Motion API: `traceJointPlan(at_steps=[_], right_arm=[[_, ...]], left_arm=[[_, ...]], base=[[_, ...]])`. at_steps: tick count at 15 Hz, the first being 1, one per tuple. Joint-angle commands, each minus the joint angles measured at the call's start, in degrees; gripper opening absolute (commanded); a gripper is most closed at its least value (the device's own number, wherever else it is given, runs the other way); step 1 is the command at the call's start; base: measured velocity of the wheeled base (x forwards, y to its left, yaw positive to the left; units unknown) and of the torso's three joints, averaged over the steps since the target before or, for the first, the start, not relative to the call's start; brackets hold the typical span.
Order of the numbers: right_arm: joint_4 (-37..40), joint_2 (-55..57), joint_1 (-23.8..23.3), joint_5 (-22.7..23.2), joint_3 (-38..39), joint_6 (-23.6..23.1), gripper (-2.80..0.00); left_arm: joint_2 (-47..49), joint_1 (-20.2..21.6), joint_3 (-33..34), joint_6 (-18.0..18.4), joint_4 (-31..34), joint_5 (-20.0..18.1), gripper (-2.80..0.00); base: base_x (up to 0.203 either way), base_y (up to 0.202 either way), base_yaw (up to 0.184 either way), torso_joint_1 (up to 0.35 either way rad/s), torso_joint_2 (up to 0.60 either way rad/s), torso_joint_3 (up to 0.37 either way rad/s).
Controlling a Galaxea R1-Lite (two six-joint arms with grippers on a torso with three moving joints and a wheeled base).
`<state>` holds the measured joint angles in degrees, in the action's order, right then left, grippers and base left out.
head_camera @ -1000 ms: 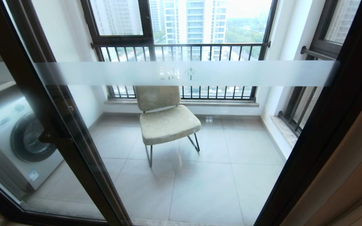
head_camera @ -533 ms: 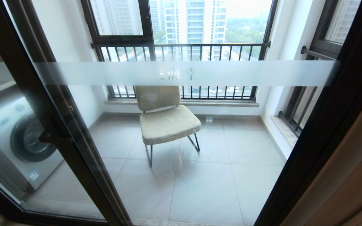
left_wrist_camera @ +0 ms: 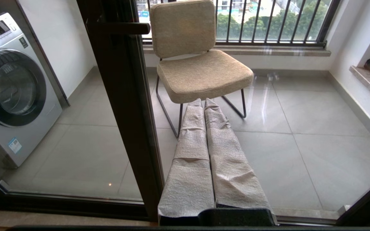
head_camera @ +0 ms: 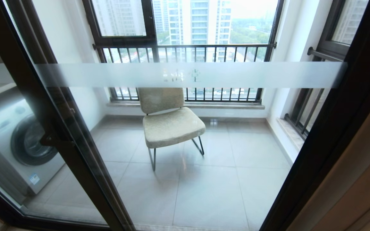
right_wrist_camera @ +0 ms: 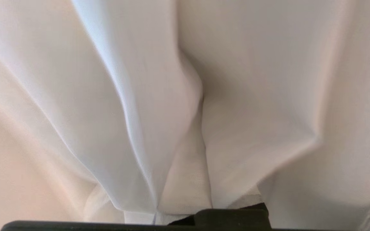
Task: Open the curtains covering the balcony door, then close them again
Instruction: Pull the inner curtains open on both sides
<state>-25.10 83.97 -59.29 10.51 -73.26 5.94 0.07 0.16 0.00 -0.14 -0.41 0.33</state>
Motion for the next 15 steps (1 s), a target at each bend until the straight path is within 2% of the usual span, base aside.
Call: traceJointPlan(at_steps=[1,7,12,13,15], right_arm=[[-0.2,-5.2,2.1,2.6,1.7,0.1,-2.8],[-1.0,-10.0,12.1,4.8,5.7,0.3,-2.8],[-1.0,-10.1,12.9,4.8,6.9,0.2,-2.8],[-1.0,-10.2,12.9,4.8,7.3,0.2,0.0],[-1.0,-11.3,12.9,4.7,9.1,0.0,0.0]], left_arm=[[0.0,0.0,0.0,0.0,-0.1,0.0,-2.8],[0.0,0.0,0.0,0.0,0.0,0.0,-2.8],[0.0,0.0,0.0,0.0,0.0,0.0,-2.8],[0.0,0.0,0.0,0.0,0.0,0.0,-2.8],[0.0,0.0,0.0,0.0,-0.1,0.0,-2.8]], base=[[0.0,0.0,0.0,0.0,0.0,0.0],[0.0,0.0,0.0,0.0,0.0,0.0],[0.0,0.0,0.0,0.0,0.0,0.0],[0.0,0.0,0.0,0.0,0.0,0.0],[0.0,0.0,0.0,0.0,0.0,0.0]])
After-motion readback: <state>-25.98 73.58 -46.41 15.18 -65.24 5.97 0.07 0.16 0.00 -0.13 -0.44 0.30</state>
